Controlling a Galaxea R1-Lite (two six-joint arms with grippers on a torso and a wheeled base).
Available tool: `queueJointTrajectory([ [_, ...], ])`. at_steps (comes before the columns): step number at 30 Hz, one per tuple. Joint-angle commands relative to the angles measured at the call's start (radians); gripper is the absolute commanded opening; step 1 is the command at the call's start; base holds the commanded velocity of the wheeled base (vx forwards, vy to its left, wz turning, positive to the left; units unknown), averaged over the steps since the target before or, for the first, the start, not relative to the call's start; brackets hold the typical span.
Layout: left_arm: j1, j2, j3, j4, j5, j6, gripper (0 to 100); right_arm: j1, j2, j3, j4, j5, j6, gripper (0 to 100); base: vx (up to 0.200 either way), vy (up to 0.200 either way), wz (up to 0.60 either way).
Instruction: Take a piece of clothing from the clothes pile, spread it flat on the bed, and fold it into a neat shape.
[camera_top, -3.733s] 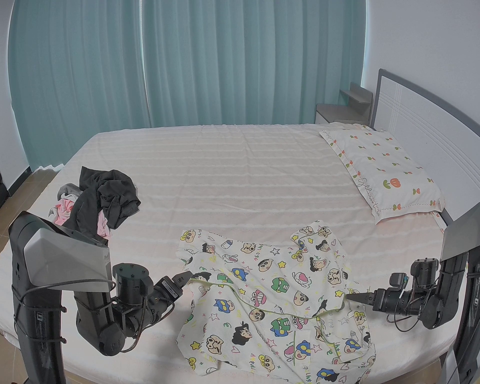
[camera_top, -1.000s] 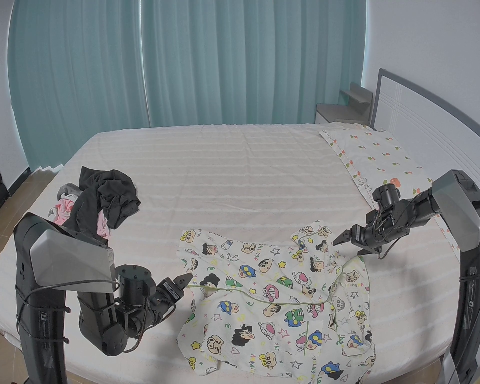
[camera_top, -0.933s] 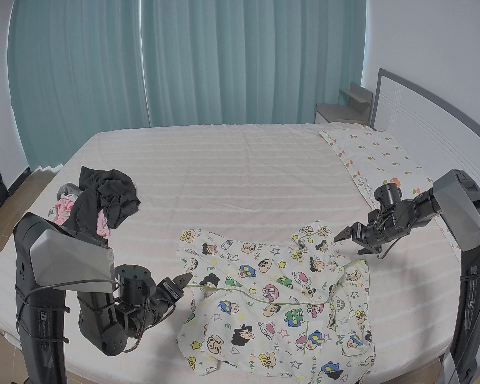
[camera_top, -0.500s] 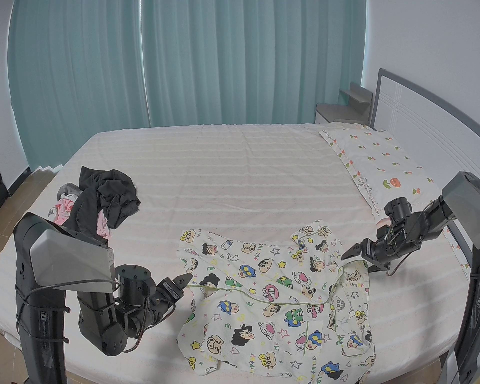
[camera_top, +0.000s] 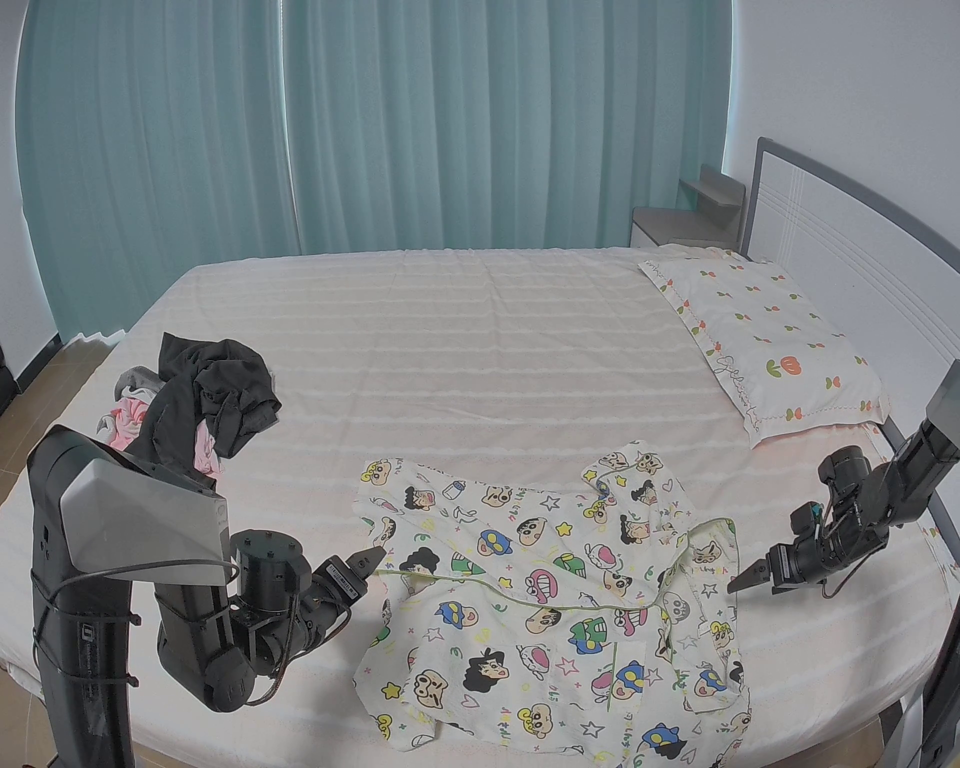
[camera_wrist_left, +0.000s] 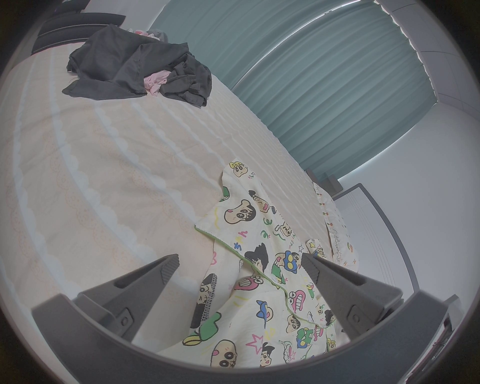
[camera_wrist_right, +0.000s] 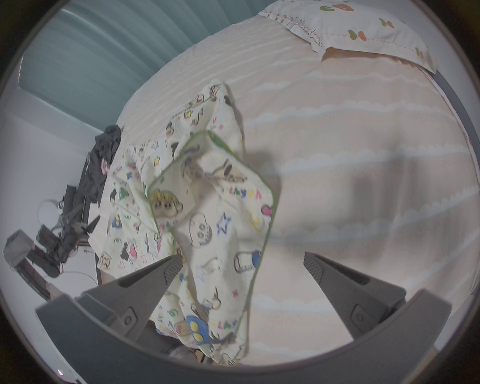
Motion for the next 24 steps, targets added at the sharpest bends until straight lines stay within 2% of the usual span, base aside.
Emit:
queueJointTrajectory([
  [1, 0.0, 0.002, -0.001, -0.001, 0.0, 0.0, 100, 0.011, -0.014, 0.039, -0.03, 0.004, -0.008, 100, 0.0, 0.0, 0.0],
  [6, 0.001, 0.002, 0.001, -0.001, 0.0, 0.0, 100, 0.085, 0.004, 0.028, -0.045, -0.007, -0.006, 100, 0.0, 0.0, 0.0],
  [14, 0.0, 0.002, 0.001, -0.001, 0.0, 0.0, 100, 0.135, 0.064, -0.021, -0.053, -0.039, -0.003, 100, 0.0, 0.0, 0.0],
  [24, 0.001, 0.003, -0.001, -0.001, 0.0, 0.0, 100, 0.191, 0.111, -0.073, -0.053, -0.191, -0.014, 100, 0.0, 0.0, 0.0],
])
